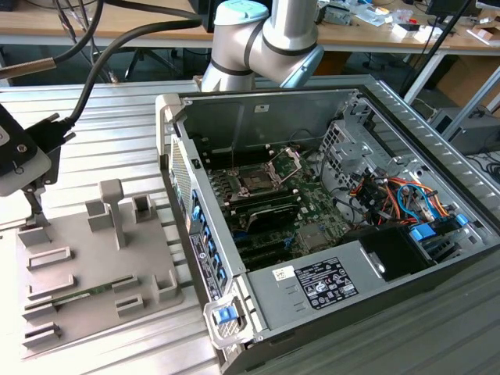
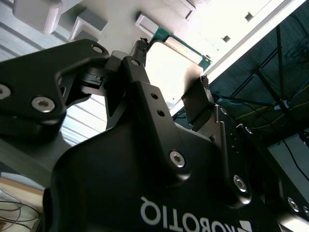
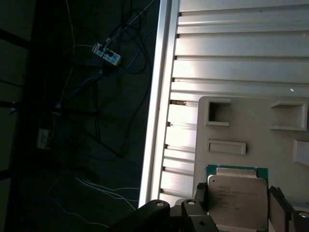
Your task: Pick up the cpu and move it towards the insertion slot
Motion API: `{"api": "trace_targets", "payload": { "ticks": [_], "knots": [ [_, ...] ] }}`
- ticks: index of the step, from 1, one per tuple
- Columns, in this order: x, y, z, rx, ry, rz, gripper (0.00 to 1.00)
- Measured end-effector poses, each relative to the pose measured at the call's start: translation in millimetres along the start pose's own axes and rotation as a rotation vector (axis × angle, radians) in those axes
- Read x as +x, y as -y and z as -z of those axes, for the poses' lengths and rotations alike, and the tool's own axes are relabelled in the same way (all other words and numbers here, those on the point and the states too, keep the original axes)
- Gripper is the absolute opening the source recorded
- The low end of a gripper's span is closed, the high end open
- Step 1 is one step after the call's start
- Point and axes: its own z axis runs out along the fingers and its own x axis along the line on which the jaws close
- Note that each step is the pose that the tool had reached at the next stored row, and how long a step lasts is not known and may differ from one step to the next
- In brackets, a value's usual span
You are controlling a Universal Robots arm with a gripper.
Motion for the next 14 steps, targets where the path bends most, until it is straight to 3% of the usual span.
{"api": "trace_targets", "payload": {
  "ticks": [14],
  "knots": [
    [0.0, -0.2, 3.3, 0.0, 0.0, 0.0, 0.55]
  ]
}}
